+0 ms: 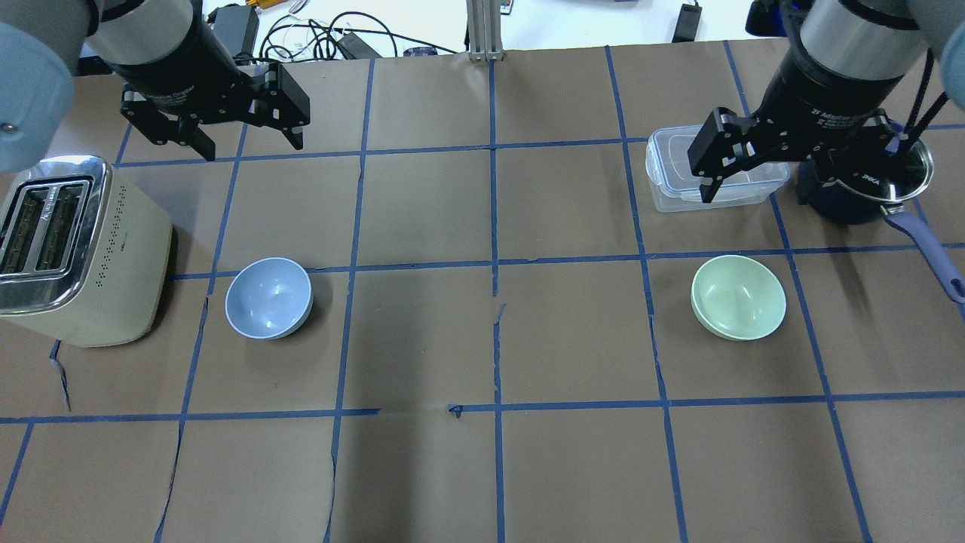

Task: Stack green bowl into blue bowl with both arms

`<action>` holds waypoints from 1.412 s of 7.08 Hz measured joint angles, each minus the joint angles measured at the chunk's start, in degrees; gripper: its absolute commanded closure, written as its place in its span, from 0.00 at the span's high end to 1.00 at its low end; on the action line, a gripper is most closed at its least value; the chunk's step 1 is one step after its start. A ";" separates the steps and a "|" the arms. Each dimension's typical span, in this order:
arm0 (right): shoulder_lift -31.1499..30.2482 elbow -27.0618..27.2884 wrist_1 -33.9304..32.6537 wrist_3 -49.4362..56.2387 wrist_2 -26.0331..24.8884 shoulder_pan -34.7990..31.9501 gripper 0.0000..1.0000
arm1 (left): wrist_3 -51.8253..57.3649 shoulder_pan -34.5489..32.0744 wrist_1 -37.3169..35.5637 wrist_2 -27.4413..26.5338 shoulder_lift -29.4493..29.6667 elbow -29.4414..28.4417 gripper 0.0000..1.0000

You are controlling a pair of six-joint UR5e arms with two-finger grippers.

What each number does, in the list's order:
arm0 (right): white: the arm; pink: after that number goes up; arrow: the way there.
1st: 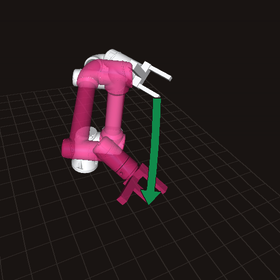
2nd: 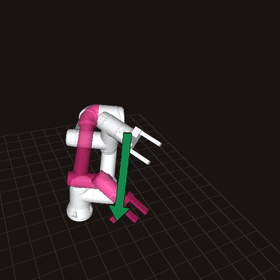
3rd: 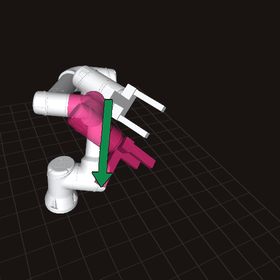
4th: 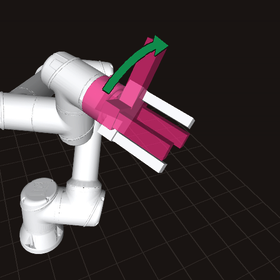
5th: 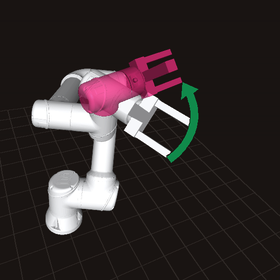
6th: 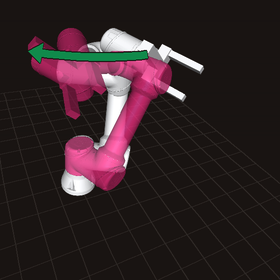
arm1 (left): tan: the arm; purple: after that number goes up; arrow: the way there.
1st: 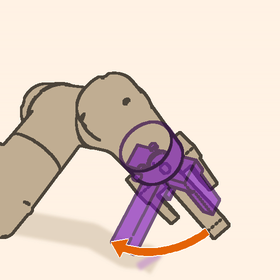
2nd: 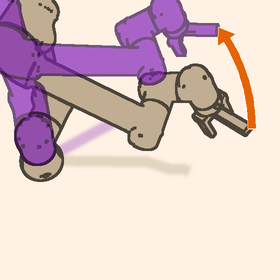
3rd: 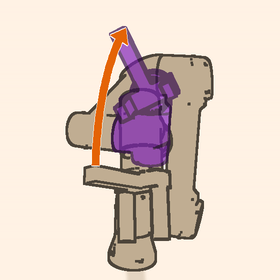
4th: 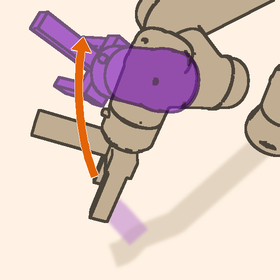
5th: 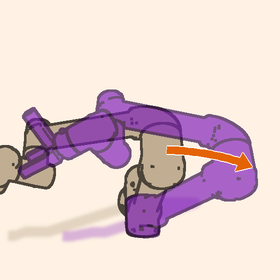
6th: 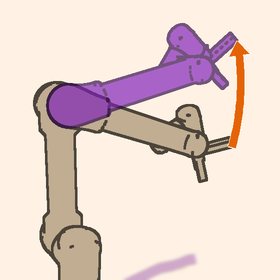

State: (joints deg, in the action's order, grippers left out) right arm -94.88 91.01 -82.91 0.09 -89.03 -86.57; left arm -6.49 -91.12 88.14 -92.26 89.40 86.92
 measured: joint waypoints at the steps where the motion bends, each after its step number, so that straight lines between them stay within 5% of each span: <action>1: -0.03 -0.05 0.00 0.00 0.13 0.00 1.00 | 0.04 0.15 0.64 0.12 0.15 -0.31 1.00; 10: -0.04 -0.09 0.56 0.00 -0.40 0.00 1.00 | 0.47 0.19 0.98 0.33 0.10 -0.46 1.00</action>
State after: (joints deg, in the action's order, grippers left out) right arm -94.92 90.92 -82.35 0.09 -89.42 -86.57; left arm -6.02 -90.93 89.11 -91.93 89.50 86.47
